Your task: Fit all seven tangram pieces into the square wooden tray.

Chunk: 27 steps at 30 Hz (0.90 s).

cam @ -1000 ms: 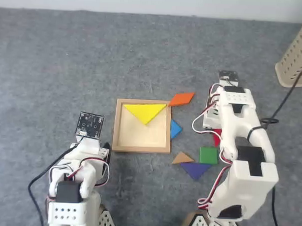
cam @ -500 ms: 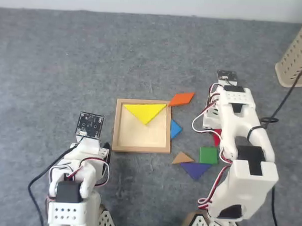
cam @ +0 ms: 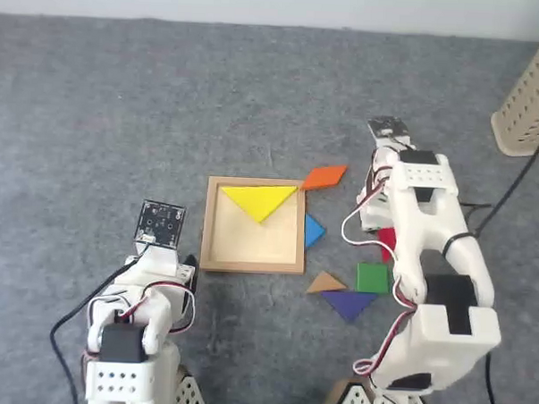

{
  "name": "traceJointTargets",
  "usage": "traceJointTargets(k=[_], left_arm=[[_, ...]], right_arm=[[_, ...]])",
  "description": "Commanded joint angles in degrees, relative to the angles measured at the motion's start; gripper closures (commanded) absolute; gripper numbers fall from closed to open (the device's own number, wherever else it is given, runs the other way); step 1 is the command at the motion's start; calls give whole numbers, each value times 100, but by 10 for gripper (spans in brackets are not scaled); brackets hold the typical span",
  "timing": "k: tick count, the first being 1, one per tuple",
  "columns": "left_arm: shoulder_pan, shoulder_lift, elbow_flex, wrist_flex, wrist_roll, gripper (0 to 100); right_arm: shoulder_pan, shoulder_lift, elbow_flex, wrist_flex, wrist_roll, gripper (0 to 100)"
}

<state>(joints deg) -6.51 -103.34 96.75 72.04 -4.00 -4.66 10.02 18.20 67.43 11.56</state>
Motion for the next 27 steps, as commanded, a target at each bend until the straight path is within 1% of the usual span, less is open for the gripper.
traceJointTargets(k=[1, 4, 6, 15, 25, 27], left_arm=[[0, -88, -22, 26, 44, 867], [0, -88, -22, 26, 44, 867], [0, -88, -22, 26, 44, 867], [0, -88, -22, 26, 44, 867], [0, -88, -22, 26, 44, 867], [0, -88, -22, 26, 44, 867]], right_arm=[[-31, -145, -589, 295, 633, 735], [-4, 268, -905, 391, 642, 690], [66, 549, -1073, 374, 659, 679], [277, 1305, -1574, 356, 712, 679], [268, 1385, -1538, 356, 668, 681], [277, 1385, -1530, 391, 659, 710]])
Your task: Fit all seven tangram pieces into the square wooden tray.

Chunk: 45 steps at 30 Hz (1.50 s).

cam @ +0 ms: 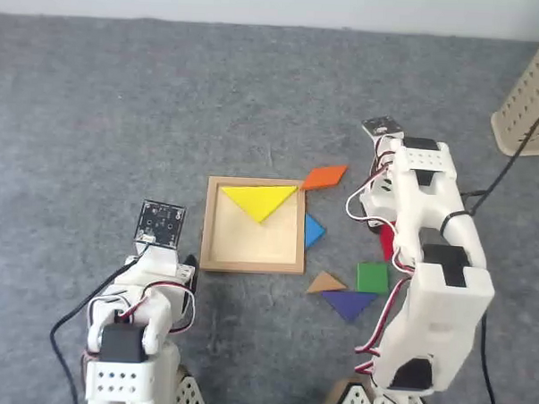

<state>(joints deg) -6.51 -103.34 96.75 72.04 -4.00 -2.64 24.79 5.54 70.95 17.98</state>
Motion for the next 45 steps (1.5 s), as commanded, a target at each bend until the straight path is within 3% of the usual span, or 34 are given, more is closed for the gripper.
traceJointTargets(k=[1, 18, 31, 45], left_arm=[[0, -88, -22, 26, 44, 867], [0, -88, -22, 26, 44, 867], [0, -88, -22, 26, 44, 867], [0, -88, -22, 26, 44, 867]], right_arm=[[75, -92, -220, 22, 18, 734], [66, -207, -88, 4, -316, 844], [-13, -1938, 1160, -303, -527, 847], [-1147, -3037, 1512, -251, -993, 847]])
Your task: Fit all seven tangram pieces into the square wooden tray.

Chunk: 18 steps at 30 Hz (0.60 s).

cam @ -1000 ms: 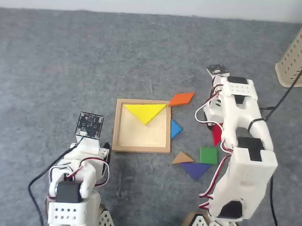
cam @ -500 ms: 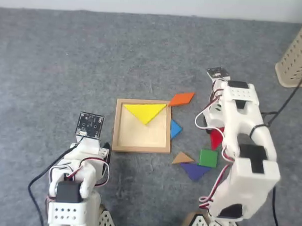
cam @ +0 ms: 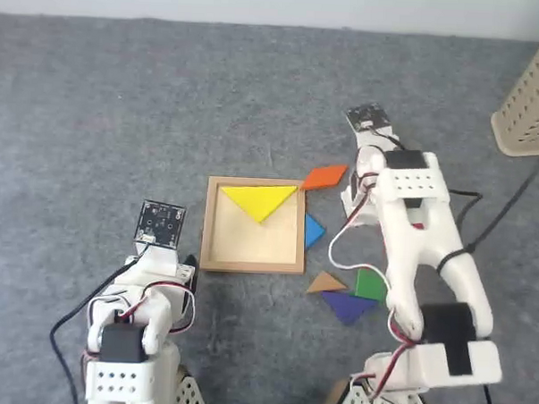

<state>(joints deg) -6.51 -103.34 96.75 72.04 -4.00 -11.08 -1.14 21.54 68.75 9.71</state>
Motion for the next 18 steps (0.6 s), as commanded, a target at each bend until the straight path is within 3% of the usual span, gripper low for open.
traceJointTargets(k=[1, 4, 7, 12, 18], left_arm=[[0, -88, -22, 26, 44, 867], [0, -88, -22, 26, 44, 867], [0, -88, -22, 26, 44, 867], [9, -88, -22, 26, 44, 867], [0, -88, -22, 26, 44, 867]], right_arm=[[-435, -444, -105, -31, -255, 847], [-927, -435, -202, -13, -448, 847], [-963, -488, -281, 145, -440, 844], [-40, -426, -563, 418, 0, 840], [910, -356, -545, 356, 457, 741]])
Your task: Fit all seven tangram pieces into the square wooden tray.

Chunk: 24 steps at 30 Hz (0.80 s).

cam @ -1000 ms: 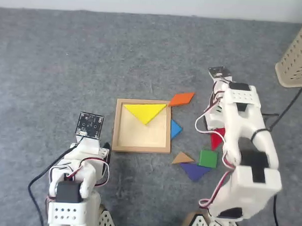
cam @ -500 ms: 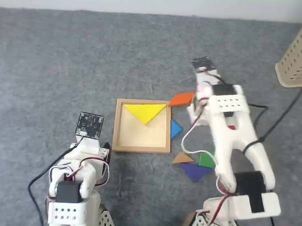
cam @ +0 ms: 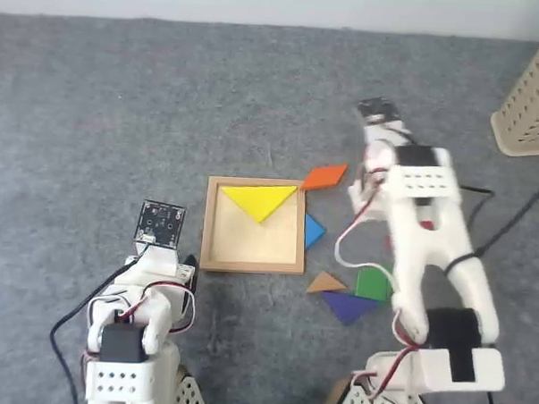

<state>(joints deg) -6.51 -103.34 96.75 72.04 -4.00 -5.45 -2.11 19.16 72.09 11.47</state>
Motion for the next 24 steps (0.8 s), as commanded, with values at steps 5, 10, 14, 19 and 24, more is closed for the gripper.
traceJointTargets(k=[5, 10, 14, 19, 24], left_arm=[[0, -88, -22, 26, 44, 867], [0, -88, -22, 26, 44, 867], [0, -88, -22, 26, 44, 867], [0, -88, -22, 26, 44, 867], [0, -88, -22, 26, 44, 867]], right_arm=[[453, 541, -325, -400, 360, 719], [585, 1156, -677, -514, 360, 697], [892, 1279, -862, -514, 475, 697], [945, 1314, -835, -549, 607, 697], [927, 1631, -879, -725, 633, 697]])
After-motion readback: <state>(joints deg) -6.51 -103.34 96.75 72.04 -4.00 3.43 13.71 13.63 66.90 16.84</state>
